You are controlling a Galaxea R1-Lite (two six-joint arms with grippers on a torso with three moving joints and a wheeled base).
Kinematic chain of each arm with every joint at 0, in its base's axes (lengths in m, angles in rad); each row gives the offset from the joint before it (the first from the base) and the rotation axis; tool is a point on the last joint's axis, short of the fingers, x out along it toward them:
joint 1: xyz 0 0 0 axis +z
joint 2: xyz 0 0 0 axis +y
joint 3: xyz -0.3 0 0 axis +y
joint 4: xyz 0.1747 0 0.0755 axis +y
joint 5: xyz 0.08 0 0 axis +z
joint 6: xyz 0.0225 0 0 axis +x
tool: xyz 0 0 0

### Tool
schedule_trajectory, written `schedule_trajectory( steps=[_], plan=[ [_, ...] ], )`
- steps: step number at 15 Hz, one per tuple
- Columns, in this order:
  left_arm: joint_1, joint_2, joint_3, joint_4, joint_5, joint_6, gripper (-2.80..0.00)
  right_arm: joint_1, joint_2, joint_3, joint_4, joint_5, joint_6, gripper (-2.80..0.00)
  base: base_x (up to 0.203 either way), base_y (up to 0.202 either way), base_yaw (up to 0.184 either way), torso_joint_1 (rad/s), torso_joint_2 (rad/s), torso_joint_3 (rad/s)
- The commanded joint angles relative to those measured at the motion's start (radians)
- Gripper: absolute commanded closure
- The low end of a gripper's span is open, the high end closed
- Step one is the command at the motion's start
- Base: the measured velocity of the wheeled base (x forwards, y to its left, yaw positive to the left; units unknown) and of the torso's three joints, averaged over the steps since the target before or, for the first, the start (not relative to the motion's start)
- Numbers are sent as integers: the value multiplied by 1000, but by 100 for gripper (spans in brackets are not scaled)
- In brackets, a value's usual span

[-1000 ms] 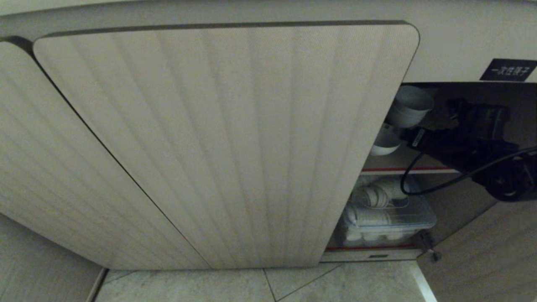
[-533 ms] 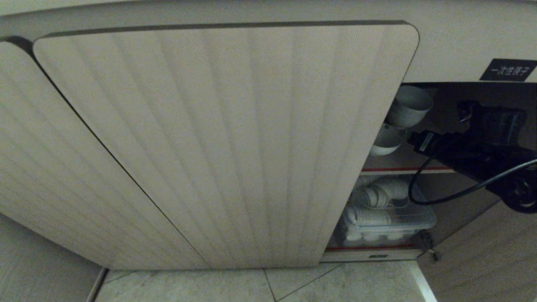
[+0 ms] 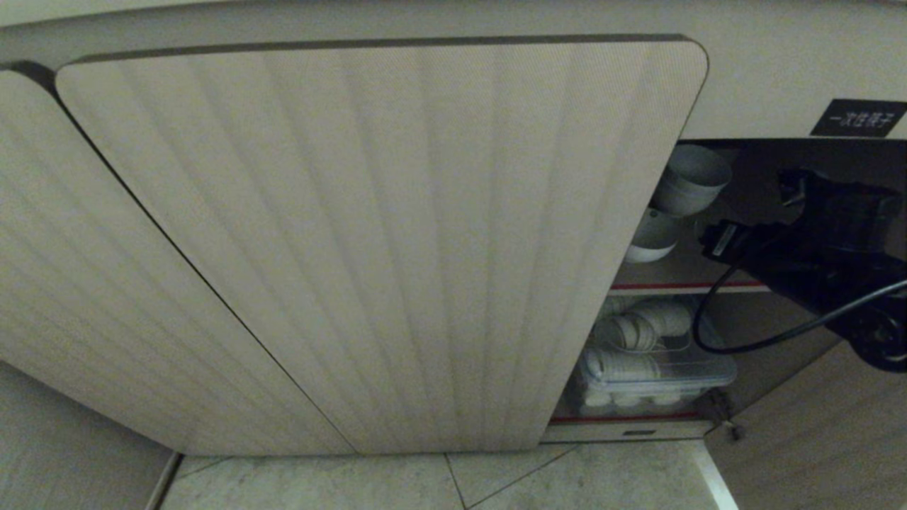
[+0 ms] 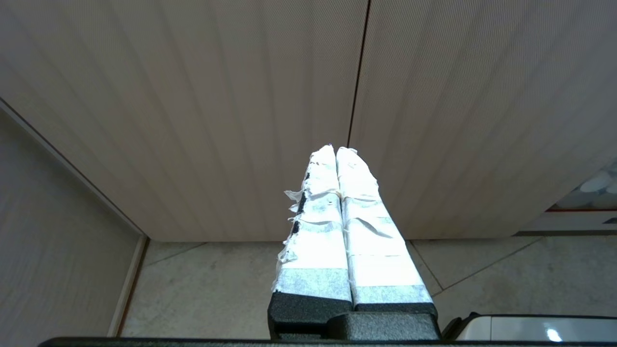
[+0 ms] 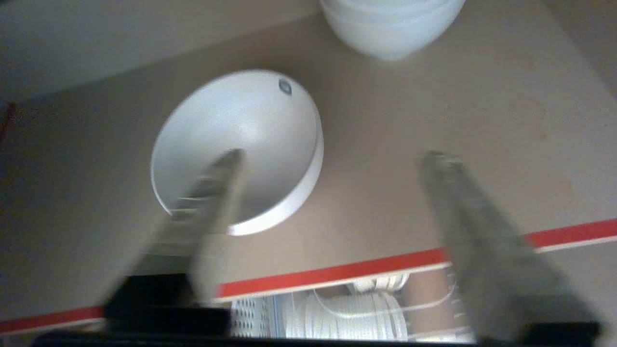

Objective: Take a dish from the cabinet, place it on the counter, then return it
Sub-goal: Close the cabinet door

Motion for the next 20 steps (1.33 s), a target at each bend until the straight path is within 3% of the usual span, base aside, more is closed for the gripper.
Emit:
schedule_trajectory(
  steps=[1,12,15,20],
  plan=[
    [0,0,0,0,0,0,0,2,-2,12,-13,1,1,0,0,0,0,0,0,0],
    [0,0,0,0,0,0,0,3,-69,99,-15,-2,-19,0,0,0,0,0,0,0],
    [0,0,0,0,0,0,0,3,-125,191,-22,-1,-69,0,0,0,0,0,0,0],
    [0,0,0,0,0,0,0,5,-264,365,-24,0,-74,0,0,0,0,0,0,0]
  ],
)
